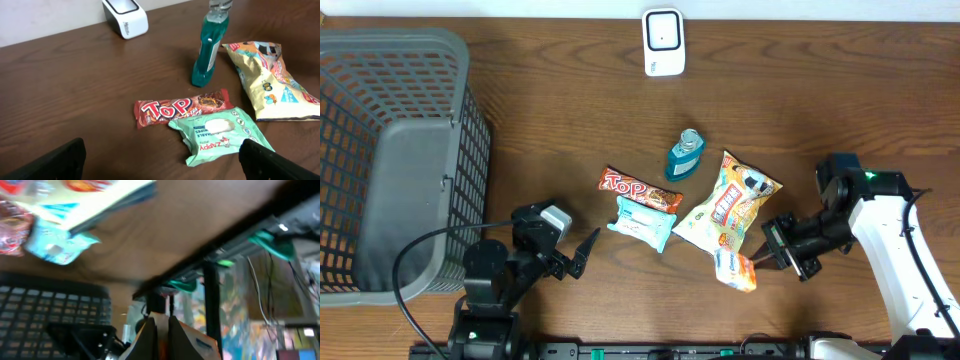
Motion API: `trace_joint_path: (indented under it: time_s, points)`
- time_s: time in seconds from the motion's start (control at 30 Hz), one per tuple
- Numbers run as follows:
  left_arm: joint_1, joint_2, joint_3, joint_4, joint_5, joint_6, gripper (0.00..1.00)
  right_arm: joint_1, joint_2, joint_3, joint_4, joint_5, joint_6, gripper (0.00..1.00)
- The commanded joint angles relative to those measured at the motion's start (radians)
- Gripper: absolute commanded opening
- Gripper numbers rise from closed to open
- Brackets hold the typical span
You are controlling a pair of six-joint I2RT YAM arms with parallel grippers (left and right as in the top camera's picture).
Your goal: Scan the item barcode
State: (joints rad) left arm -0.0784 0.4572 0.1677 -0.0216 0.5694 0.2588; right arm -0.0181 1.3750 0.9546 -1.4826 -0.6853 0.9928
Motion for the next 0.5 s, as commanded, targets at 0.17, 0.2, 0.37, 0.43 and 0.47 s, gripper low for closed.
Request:
trace_joint_path:
  time_s: [0.17,0.2,0.37,0.43,0.47]
  points:
    - [0.003,0.013,-0.013,-0.001,-0.005,-0.009,0.98,-0.007,-0.009,0.016,-0.066,-0.100,0.025,0.02]
    - [0.003,0.014,-0.013,-0.001,-0.005,-0.009,0.98,-0.007,-0.009,0.016,-0.067,-0.116,0.031,0.02]
    - [0.003,0.014,-0.013,-0.001,-0.005,-0.009,0.98,-0.006,-0.008,0.015,-0.072,-0.125,0.253,0.02]
    - [0.003,0.013,-0.013,-0.001,-0.005,-0.009,0.98,-0.003,-0.008,0.015,-0.066,-0.130,0.371,0.02]
    - [0.003,0.014,-0.013,-0.001,-0.005,-0.009,0.98,0.001,-0.008,0.015,-0.051,-0.130,0.427,0.02]
